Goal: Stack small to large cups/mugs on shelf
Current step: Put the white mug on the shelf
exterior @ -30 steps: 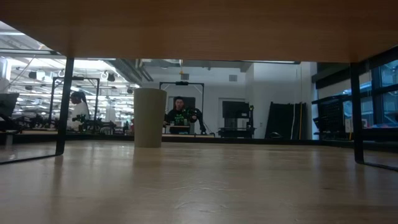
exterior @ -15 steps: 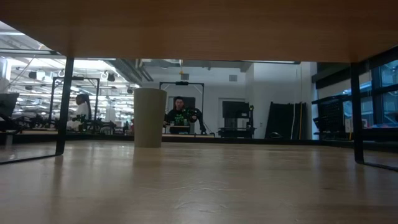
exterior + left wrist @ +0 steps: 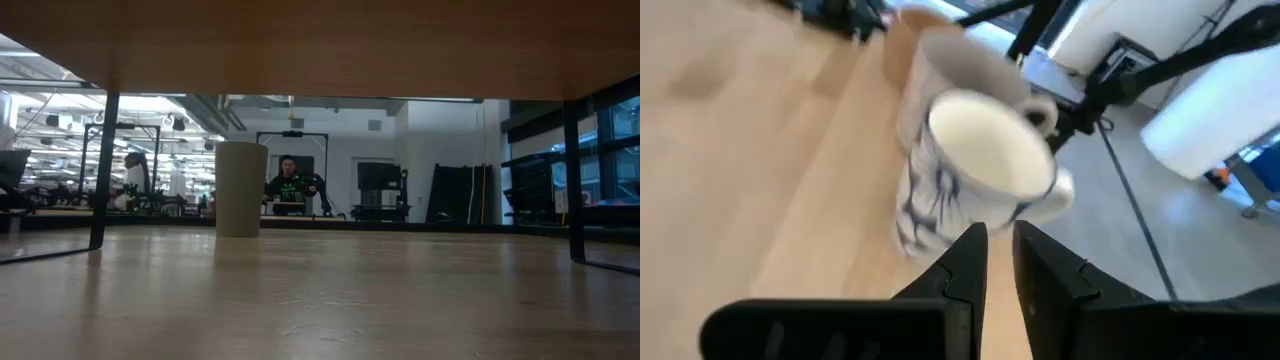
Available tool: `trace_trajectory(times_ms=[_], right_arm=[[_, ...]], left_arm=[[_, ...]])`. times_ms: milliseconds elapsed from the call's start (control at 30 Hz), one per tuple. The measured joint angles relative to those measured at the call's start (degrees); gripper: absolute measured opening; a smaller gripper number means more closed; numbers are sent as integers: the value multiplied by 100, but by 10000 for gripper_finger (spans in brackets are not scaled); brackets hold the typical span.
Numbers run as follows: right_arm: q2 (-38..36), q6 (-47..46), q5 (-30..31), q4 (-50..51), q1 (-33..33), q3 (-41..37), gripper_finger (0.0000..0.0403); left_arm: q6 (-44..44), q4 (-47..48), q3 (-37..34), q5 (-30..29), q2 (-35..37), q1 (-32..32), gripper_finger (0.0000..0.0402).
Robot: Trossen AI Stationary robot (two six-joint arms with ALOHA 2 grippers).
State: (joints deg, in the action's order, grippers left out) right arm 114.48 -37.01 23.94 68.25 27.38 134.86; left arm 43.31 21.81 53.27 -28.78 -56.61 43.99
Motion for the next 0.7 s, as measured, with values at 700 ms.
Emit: trace_trajectory(times_ms=[700], right_arm=[[0, -31, 39, -4, 0, -1, 94]], left_arm=[[140, -2872, -1477, 552, -700, -357, 47]])
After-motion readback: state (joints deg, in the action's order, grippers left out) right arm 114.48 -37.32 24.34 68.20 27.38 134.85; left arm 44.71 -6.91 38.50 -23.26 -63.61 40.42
